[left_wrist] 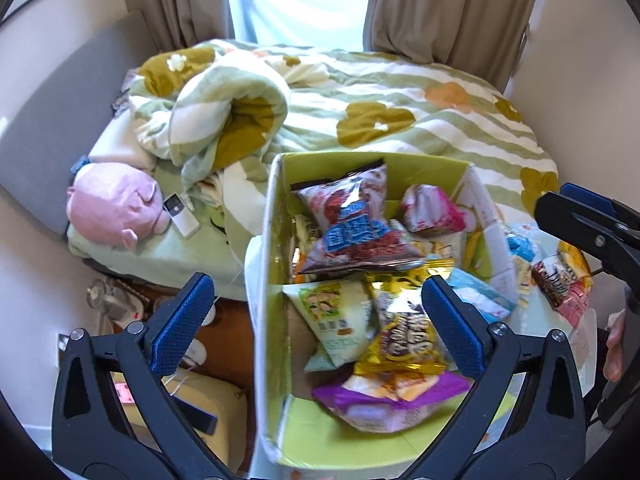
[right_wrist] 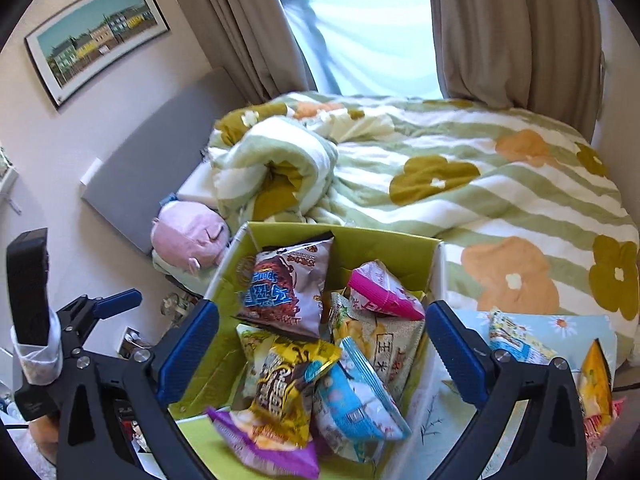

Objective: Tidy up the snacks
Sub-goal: 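Move both tools back over the remaining snacks on the table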

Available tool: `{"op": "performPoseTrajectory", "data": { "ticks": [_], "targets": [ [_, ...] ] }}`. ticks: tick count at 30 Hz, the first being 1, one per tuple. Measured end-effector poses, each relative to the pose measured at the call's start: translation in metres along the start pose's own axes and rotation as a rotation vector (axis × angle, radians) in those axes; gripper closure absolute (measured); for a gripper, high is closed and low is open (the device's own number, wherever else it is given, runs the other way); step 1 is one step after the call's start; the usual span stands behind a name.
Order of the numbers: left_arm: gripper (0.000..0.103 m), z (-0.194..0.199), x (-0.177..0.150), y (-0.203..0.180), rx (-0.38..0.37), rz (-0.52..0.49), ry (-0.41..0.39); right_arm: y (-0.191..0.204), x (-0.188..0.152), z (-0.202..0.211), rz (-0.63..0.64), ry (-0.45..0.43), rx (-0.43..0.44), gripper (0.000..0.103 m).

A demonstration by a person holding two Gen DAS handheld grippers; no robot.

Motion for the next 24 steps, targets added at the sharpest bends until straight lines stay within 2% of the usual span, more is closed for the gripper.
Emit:
{"op": "performPoseTrajectory", "data": {
  "ticks": [7,12,19,24],
  "targets": [
    [0.000,0.036,-0.018,-0.058,-0.022,-0.007,-0.064,-0.029,-0.026,0.061,0.010,-0.055,-0.015,0.000],
    [0.001,0.053,-0.029,-0.113,-0.053,-0.009,-0.094,-0.063,-0.053,0.108,0.043,-0.087,-0.080,0.000],
    [0.000,0.056,-0.048,-0.200,-0.081,-0.050,-0.098,-0.129,-0.098,0.157,0.068,-0.093,-0.199,0.000],
    [0.000,0.048,-0.059,-0.256,-0.089,-0.093,-0.080,-0.181,-0.124,0.177,0.015,-0.082,-0.215,0.000]
  ]
}}
Point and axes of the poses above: each gripper's, at about its wrist camera, not at the fingertips, and z roughly against the way its jaws point, y to its left, x to its top, the point moved 2 cm from there along -z, roughly the way its jaws point, and after that the axes turned 2 degrees about -x, right-handed, at the moved point
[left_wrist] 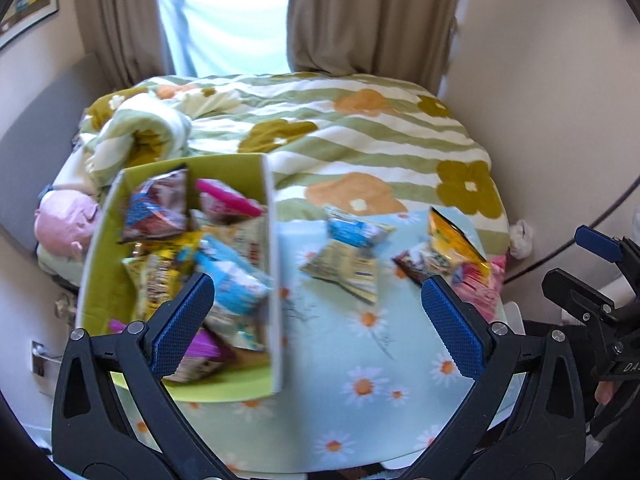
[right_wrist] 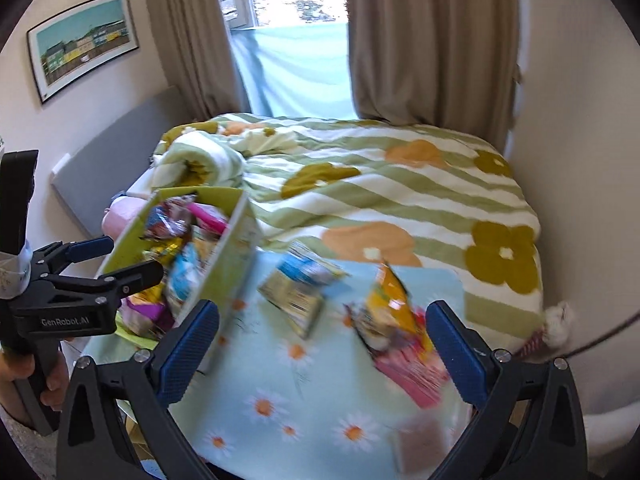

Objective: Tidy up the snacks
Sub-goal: 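Move both tools back over the remaining snacks on the table, then grasp the yellow barbecue chip bag with the left tool while the right tool grasps the clear cake packet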

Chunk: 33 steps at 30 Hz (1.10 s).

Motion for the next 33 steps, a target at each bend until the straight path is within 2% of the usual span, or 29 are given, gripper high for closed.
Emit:
{"op": "performPoseTrajectory", "data": {
  "ticks": [8,15,19,22,33],
  "targets": [
    [0.000,-0.044,-0.005,-0.076,-0.061,-0.078,0.052,-0.070,-0.042,-0.004,-0.024,0.054,-0.027,0.000],
    [0.000,-0.100,-0.014,-0.126,-0.102,-0.212,0.107,-0.103,-0.083,-0.026,-0.017,0.126,-0.029,0.000],
    [0.000,-0.144,-0.024,-0.142,-0.107,-0.306,0.153,-0.110,-0.106,-0.043,-0.009,0.155,-0.038,0.000],
    [0.001,-0.175,-0.029,-0.149,-0.106,-0.352,0.176,-0.112,-0.124,-0.060,-0.006,0.187,-0.034,0.005],
    [0.000,-0.237,-0.028,-0.162,-0.102,-0.416,0.184,-0.097,-0.166,-0.104,0.098,0.289,-0.067,0.022]
  ]
}}
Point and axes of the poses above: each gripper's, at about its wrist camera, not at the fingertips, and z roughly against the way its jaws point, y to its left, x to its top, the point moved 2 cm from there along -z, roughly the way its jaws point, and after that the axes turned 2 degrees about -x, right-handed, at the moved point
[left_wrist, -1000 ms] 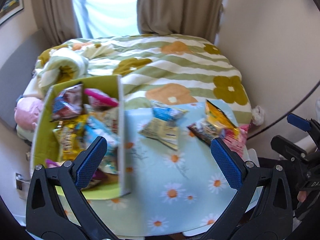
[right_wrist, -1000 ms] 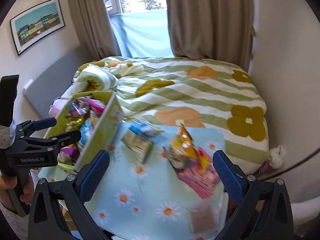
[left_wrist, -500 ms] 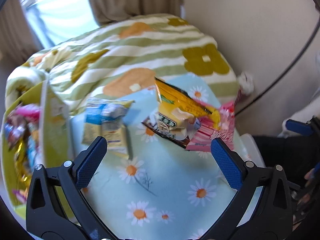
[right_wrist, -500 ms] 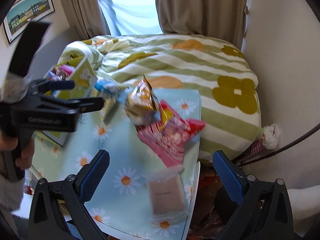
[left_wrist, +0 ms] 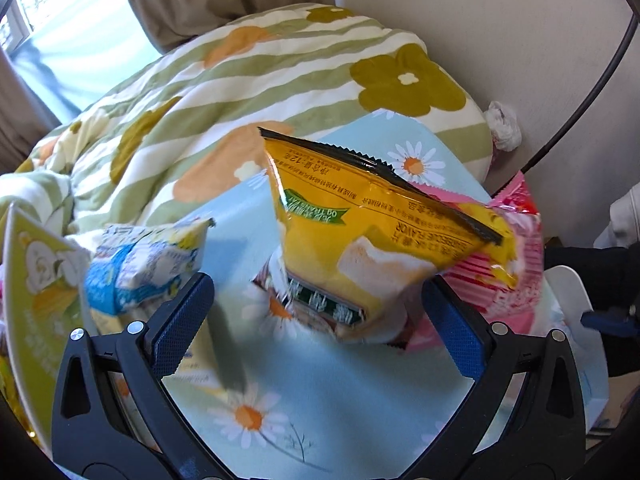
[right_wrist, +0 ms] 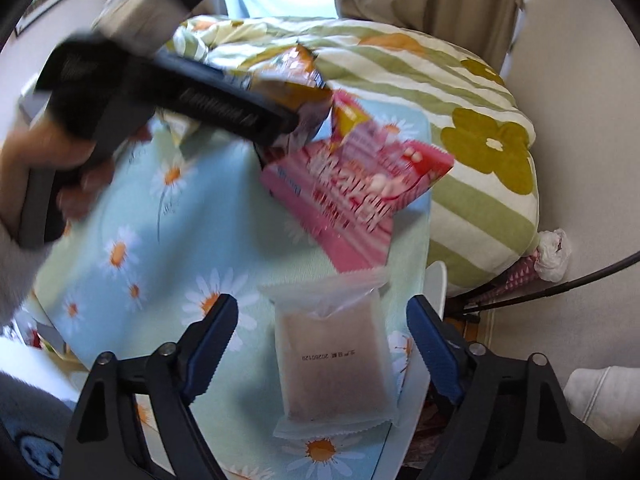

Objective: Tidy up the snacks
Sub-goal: 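Grasp the yellow barbecue chip bag with the left tool while the right tool grasps the clear cake packet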

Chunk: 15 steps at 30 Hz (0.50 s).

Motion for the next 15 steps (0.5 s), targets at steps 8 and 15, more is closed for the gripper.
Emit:
{"op": "performPoseTrajectory", "data": {
  "ticks": [8,15],
  "targets": [
    [0.038,-0.021,0.002,0.000,-0.025,-0.003,0.038,0.008,-0.010,-0.018,0.038,0.044,-0.034,0.027],
    [0.049,-0.021,-0.002,-0.002,-0.022,-0.028,0.043,0.003,-0.011,-0.026,0.037,0.067,-0.041,0.027]
  ]
}}
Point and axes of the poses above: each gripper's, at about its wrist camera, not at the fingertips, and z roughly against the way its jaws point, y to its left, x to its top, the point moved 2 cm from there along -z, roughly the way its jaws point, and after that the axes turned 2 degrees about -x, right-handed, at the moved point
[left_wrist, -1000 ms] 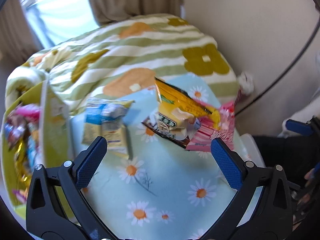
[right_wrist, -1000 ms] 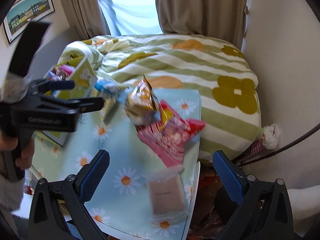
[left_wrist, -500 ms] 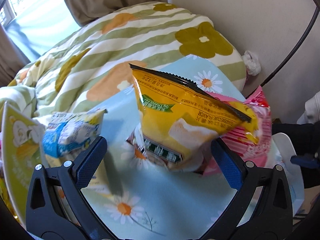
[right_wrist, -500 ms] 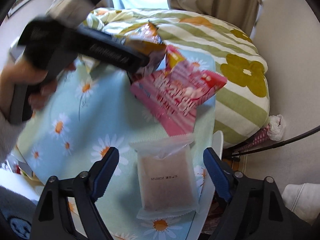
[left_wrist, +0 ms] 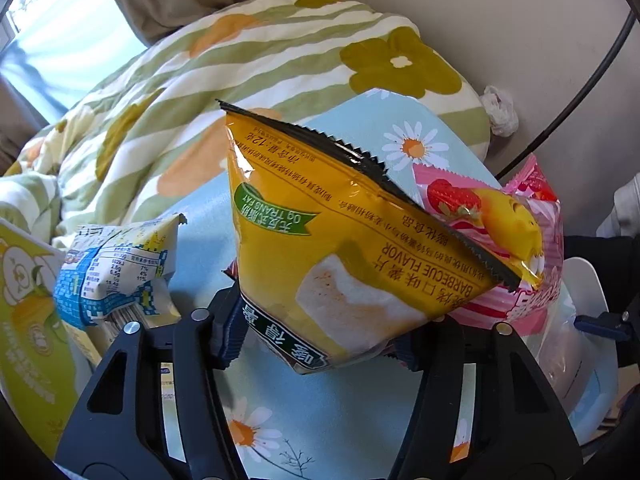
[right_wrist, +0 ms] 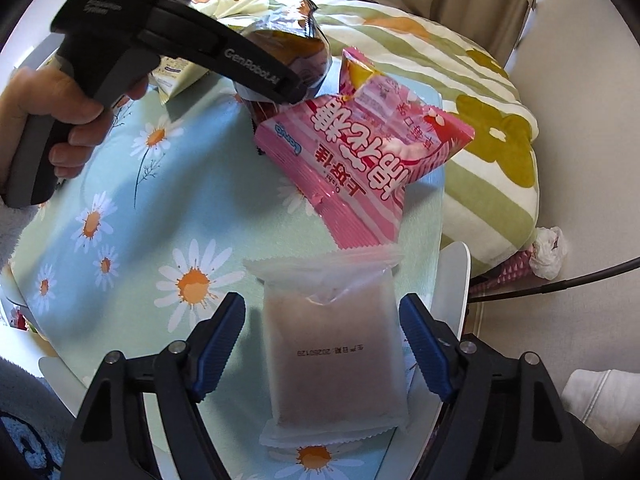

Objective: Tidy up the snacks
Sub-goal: 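Grasp the yellow barbecue chip bag with the left tool while the right tool grasps the clear cake packet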

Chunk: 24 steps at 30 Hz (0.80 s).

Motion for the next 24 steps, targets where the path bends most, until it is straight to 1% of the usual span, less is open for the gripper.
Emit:
{"op": "performPoseTrajectory", "data": {
  "ticks": [3,10,18,20,24],
  "targets": [
    [0.051,0.004,-0.003,0.000,0.014,-0.004,0.004,-0.001,-0.001,-0.004,0.005,0.012,0.000,0.028],
    [0.053,0.018,-0.014,0.007,0.032,0.035,0.000,-0.003,-0.006,-0.014,0.008,0.038,0.007,0.038],
    [0.053,0.035,-0.026,0.012,0.055,0.073,-0.015,-0.004,-0.008,-0.016,0.026,0.019,0.011,0.040],
    [0.053,0.041,-0.029,0.012,0.059,0.082,-0.018,-0.004,-0.009,-0.016,0.025,0.018,0.015,0.042],
    [0.053,0.055,-0.036,0.010,0.076,0.095,-0.023,-0.001,-0.009,-0.013,0.027,0.032,0.028,0.044]
  ]
}}
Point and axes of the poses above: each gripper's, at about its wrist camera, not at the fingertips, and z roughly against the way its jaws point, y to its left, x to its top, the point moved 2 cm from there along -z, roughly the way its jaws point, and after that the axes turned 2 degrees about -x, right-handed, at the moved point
